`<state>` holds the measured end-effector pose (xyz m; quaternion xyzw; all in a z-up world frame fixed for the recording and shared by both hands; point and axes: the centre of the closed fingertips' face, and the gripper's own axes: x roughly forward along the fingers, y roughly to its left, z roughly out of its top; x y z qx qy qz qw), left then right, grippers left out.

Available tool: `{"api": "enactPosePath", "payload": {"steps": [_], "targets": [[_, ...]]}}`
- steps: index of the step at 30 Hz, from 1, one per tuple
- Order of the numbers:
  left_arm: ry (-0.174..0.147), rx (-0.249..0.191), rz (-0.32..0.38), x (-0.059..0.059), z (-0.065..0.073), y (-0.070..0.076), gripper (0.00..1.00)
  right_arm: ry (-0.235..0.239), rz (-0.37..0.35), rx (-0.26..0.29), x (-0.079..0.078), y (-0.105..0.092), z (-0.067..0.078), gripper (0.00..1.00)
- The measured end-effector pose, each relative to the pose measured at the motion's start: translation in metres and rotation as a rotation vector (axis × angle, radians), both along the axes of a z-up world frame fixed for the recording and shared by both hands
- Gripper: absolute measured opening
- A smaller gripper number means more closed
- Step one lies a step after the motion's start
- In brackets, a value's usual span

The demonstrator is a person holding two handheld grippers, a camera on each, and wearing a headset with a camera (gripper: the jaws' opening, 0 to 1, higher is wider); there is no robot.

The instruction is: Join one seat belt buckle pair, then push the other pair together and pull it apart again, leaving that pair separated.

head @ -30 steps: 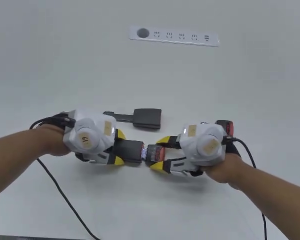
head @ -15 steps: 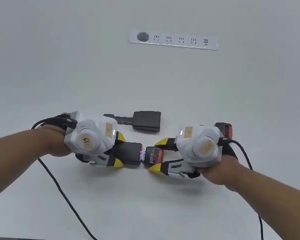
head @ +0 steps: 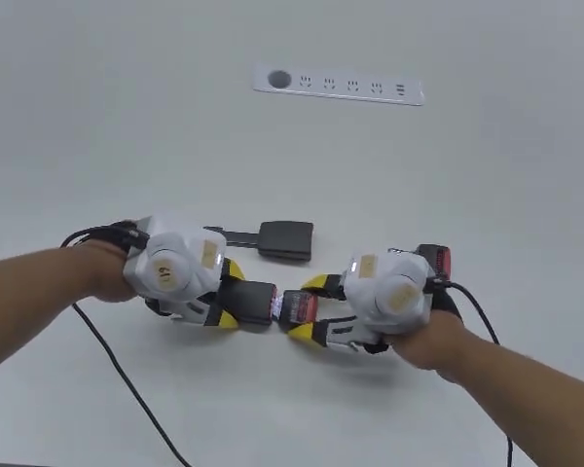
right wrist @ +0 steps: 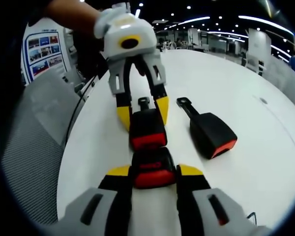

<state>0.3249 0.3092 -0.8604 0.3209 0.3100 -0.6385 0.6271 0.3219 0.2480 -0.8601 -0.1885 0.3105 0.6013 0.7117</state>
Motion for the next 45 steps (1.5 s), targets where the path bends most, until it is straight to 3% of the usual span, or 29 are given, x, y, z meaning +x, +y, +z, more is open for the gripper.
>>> {"api": "enactPosePath", "payload": {"steps": [7, 12, 22, 45], "targets": [[0.006, -0.039, 0.04, -0.0005, -0.0002, 0.0009, 0.34, -0.04, -0.017, 0.038, -0.0028, -0.0003, 0.0011, 0.34], [0.005, -0.056, 0.031, -0.0014, 0.0006, 0.0004, 0.33, -0.061, -0.032, 0.068, -0.0035, -0.0001, 0.0021, 0.34], [0.011, -0.095, 0.055, -0.0011, 0.003, -0.0024, 0.33, -0.109, -0.046, 0.087, -0.0034, 0.0, 0.0028, 0.33], [0.017, -0.109, 0.057, -0.0013, 0.005, -0.0015, 0.34, -0.074, -0.058, 0.117, -0.0037, -0.0001, 0.0023, 0.33]]}}
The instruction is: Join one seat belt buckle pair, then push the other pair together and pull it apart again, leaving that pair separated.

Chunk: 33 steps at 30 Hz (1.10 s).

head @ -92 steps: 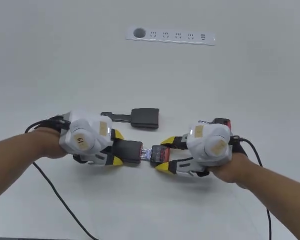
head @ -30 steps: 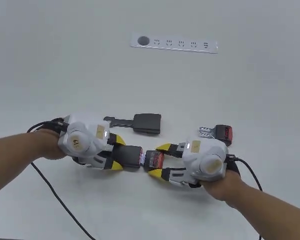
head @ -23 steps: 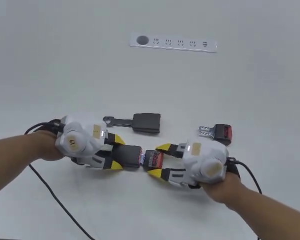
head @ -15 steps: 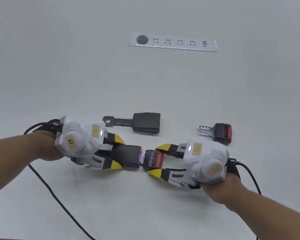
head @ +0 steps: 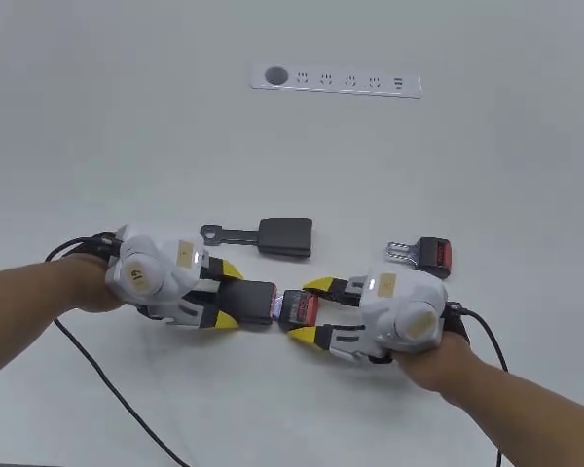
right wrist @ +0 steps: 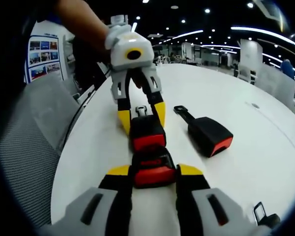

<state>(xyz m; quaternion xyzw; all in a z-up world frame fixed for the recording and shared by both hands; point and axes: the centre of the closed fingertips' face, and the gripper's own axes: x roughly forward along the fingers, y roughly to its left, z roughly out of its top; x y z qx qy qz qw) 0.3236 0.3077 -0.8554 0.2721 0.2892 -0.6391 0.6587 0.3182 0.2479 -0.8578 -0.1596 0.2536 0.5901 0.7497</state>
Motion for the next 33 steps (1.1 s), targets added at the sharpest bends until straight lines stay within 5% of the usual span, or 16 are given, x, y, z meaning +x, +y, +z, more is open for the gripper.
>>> {"api": "enactPosePath", "payload": {"steps": [8, 10, 16, 18, 20, 22, 25, 33], "targets": [[0.004, 0.003, 0.02, -0.001, 0.001, 0.0, 0.34, 0.005, 0.009, -0.004, 0.0, 0.001, 0.0, 0.34], [0.003, 0.008, 0.026, -0.001, 0.001, -0.001, 0.35, 0.04, -0.004, 0.005, 0.0, 0.001, 0.001, 0.34], [0.012, 0.051, 0.035, 0.0, -0.001, 0.002, 0.36, 0.0, 0.018, -0.027, 0.0, 0.003, 0.002, 0.37], [0.003, 0.07, 0.055, 0.002, -0.002, 0.001, 0.37, -0.012, -0.02, -0.081, 0.002, -0.001, -0.002, 0.42], [-0.003, 0.08, 0.075, 0.003, -0.002, 0.003, 0.41, 0.002, -0.022, -0.022, 0.0, 0.003, 0.007, 0.58], [0.039, 0.043, 0.135, 0.002, 0.005, 0.0, 0.5, 0.001, -0.05, -0.006, 0.003, -0.001, 0.016, 0.71], [-0.015, 0.002, 0.16, 0.01, 0.02, -0.003, 0.72, -0.02, -0.101, 0.01, 0.01, -0.011, 0.028, 0.82], [-0.061, -0.051, 0.187, 0.027, 0.04, -0.008, 0.76, -0.013, -0.191, 0.014, 0.026, -0.054, 0.044, 0.84]]}}
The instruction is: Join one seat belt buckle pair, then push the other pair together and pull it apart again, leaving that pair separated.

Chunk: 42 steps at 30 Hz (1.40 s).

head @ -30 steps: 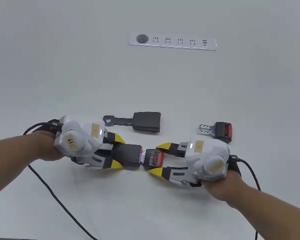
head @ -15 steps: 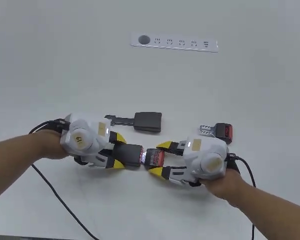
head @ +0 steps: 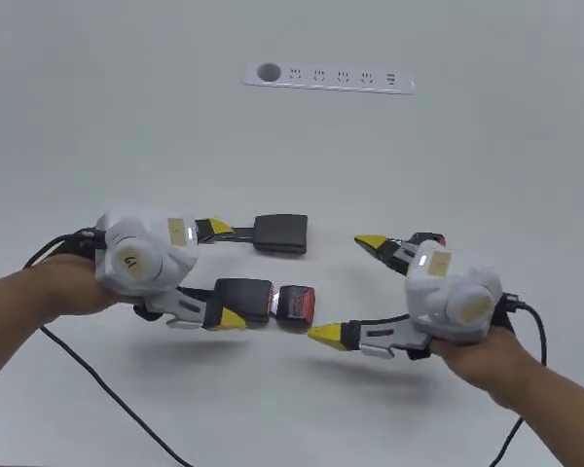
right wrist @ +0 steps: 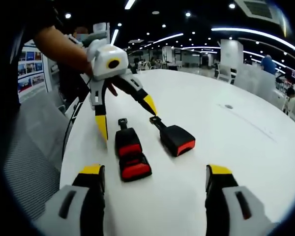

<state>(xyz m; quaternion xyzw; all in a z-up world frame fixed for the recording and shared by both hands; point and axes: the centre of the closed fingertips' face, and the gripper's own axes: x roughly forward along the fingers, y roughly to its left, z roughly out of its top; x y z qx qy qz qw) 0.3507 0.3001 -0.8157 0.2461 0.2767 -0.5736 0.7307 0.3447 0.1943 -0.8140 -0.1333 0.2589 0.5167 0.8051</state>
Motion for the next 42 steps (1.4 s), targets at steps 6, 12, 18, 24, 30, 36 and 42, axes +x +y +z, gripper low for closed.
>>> {"api": "enactPosePath", "payload": {"steps": [6, 12, 18, 24, 30, 36, 42], "targets": [[-0.046, -0.017, 0.0, 0.02, 0.013, -0.011, 0.75, -0.012, -0.042, -0.029, 0.021, -0.039, 0.004, 0.83], [-0.08, -0.013, 0.004, 0.048, 0.018, -0.02, 0.73, -0.011, -0.079, -0.073, 0.044, -0.074, 0.0, 0.82], [-0.083, 0.006, -0.015, 0.064, 0.013, -0.031, 0.72, 0.023, -0.056, -0.131, 0.053, -0.102, -0.01, 0.81], [-0.05, 0.038, -0.05, 0.069, -0.006, -0.039, 0.69, 0.081, -0.011, -0.16, 0.053, -0.115, -0.024, 0.8], [-0.021, 0.082, -0.052, 0.074, -0.027, -0.036, 0.61, 0.13, 0.038, -0.157, 0.053, -0.12, -0.034, 0.76], [-0.008, 0.096, -0.051, 0.073, -0.036, -0.032, 0.52, 0.155, 0.091, -0.162, 0.054, -0.121, -0.039, 0.67], [0.02, 0.076, -0.06, 0.07, -0.034, -0.034, 0.43, 0.15, 0.163, -0.182, 0.055, -0.123, -0.041, 0.56]]}}
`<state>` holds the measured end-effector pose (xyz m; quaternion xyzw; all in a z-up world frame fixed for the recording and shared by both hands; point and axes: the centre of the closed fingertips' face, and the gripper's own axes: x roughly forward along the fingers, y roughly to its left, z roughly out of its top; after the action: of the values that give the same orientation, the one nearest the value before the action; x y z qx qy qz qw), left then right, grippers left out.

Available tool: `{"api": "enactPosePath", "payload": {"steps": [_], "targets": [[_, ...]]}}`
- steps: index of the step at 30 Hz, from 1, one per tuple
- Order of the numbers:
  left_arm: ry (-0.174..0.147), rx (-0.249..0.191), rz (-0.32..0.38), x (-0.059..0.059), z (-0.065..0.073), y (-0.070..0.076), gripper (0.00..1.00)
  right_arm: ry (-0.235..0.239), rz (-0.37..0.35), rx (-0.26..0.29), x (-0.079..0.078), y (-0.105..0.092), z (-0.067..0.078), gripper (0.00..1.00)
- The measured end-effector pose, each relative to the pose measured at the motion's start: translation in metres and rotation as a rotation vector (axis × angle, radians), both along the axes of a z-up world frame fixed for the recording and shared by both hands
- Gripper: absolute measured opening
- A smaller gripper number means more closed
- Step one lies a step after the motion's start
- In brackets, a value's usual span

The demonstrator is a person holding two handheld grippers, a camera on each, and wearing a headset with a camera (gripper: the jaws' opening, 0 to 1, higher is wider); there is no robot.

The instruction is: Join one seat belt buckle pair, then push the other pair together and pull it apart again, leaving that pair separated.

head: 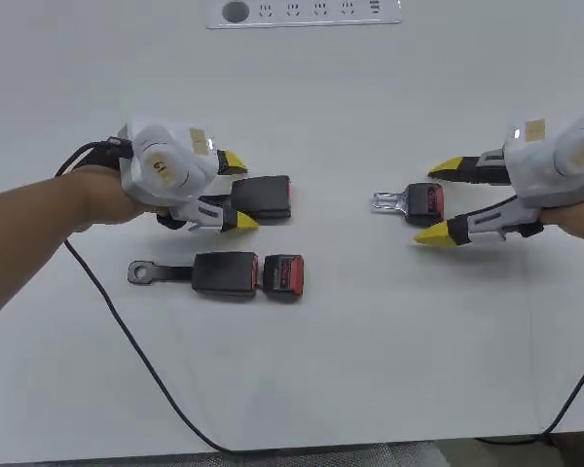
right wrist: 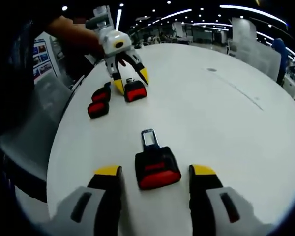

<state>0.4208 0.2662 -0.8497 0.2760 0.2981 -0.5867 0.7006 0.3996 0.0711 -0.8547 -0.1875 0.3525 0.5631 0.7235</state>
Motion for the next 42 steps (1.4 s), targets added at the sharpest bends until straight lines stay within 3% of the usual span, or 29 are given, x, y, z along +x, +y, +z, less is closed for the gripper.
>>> {"api": "enactPosePath", "payload": {"steps": [3, 9, 19, 28, 42], "targets": [[-0.013, 0.003, -0.047, -0.003, 0.004, 0.0, 0.37, 0.005, 0.008, 0.003, 0.001, 0.0, 0.0, 0.52], [-0.011, 0.007, -0.069, -0.004, 0.004, 0.0, 0.34, -0.023, 0.043, -0.012, 0.007, -0.001, -0.002, 0.36], [-0.007, 0.031, -0.139, -0.006, 0.0, -0.003, 0.34, -0.005, 0.037, -0.004, 0.006, -0.001, -0.001, 0.35], [0.002, 0.04, -0.16, -0.005, -0.003, -0.006, 0.34, -0.008, 0.053, 0.01, 0.005, 0.01, 0.0, 0.35], [0.015, 0.038, -0.155, -0.004, -0.004, -0.007, 0.34, -0.018, 0.061, 0.039, 0.002, 0.049, -0.001, 0.35]]}}
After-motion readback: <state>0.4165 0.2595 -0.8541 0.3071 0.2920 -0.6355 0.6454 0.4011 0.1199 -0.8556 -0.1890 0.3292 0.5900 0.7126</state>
